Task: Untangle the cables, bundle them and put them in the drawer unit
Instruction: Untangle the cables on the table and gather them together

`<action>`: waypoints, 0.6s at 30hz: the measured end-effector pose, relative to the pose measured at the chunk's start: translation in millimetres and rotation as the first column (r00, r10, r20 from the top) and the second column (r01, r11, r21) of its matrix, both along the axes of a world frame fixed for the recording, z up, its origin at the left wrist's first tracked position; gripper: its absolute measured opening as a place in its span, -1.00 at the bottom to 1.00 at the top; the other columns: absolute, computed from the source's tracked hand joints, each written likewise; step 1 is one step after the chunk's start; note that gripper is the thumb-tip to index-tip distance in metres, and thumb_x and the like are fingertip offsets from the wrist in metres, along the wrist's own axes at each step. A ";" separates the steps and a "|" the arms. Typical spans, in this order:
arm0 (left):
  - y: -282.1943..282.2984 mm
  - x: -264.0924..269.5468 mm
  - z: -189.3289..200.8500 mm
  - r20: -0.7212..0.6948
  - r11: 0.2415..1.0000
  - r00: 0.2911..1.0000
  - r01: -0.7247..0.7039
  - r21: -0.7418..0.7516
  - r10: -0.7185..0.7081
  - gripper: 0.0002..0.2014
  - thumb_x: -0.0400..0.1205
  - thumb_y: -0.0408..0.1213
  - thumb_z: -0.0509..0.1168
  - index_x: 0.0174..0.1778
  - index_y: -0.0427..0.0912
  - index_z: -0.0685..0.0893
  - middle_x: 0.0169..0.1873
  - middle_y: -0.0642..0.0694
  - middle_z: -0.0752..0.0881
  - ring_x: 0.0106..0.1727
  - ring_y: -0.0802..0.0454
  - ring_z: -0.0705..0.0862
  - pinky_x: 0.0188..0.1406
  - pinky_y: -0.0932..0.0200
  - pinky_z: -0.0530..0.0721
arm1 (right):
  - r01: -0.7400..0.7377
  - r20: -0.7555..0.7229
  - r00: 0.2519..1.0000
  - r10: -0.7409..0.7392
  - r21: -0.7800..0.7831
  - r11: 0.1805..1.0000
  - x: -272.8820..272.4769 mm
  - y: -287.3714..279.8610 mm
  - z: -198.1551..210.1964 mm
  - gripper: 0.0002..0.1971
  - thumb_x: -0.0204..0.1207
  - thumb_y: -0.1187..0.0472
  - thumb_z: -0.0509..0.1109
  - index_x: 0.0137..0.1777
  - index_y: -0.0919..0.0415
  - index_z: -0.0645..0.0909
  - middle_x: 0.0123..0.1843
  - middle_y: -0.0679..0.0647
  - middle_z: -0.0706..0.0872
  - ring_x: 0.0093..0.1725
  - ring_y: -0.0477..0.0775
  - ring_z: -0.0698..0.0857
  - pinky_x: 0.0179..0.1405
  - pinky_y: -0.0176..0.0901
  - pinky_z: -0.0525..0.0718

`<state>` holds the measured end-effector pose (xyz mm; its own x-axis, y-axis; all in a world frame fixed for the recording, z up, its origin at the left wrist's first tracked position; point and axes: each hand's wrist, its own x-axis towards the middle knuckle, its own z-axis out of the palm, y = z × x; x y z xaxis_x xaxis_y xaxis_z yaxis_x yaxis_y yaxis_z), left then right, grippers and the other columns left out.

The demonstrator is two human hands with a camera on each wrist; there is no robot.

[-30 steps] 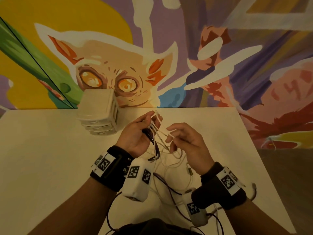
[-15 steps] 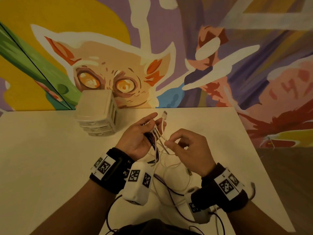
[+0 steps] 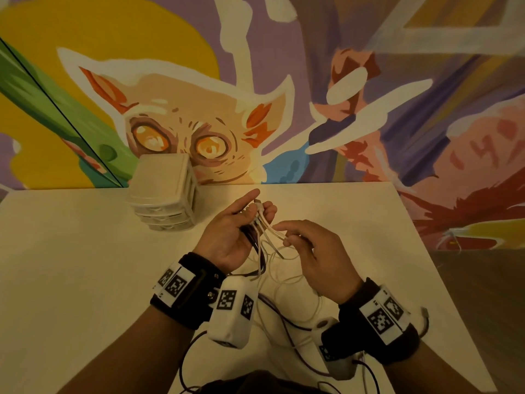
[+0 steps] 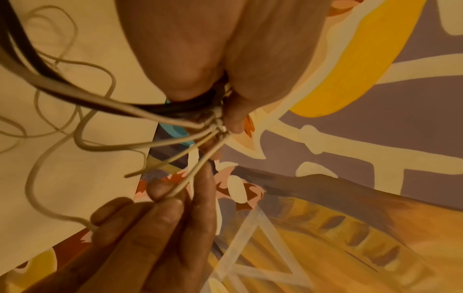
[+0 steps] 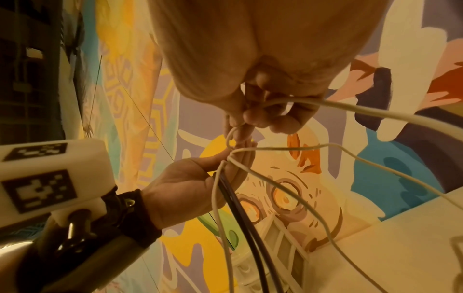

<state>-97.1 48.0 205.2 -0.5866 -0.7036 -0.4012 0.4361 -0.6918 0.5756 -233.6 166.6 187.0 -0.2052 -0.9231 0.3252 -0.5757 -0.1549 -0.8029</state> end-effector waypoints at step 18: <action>-48.7 -50.9 153.0 -0.180 0.946 0.983 -0.087 -0.313 0.031 -0.81 0.73 -0.54 0.06 0.00 -0.30 0.58 -0.26 -0.22 0.67 -0.21 -0.11 0.72 -0.07 -0.10 0.79 | 0.335 -0.071 0.940 -0.334 0.017 0.942 -17.7 -88.0 36.5 -0.80 0.55 0.13 0.42 -0.29 0.09 0.53 -0.14 0.22 0.56 -0.15 0.10 0.57 -0.17 -0.14 0.51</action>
<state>-148.1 -0.7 358.1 -0.5802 -0.8130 -0.0482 0.5813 -0.4548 0.6747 -251.3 78.6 223.5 -0.4826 -0.8140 0.3233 -0.6424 0.0780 -0.7624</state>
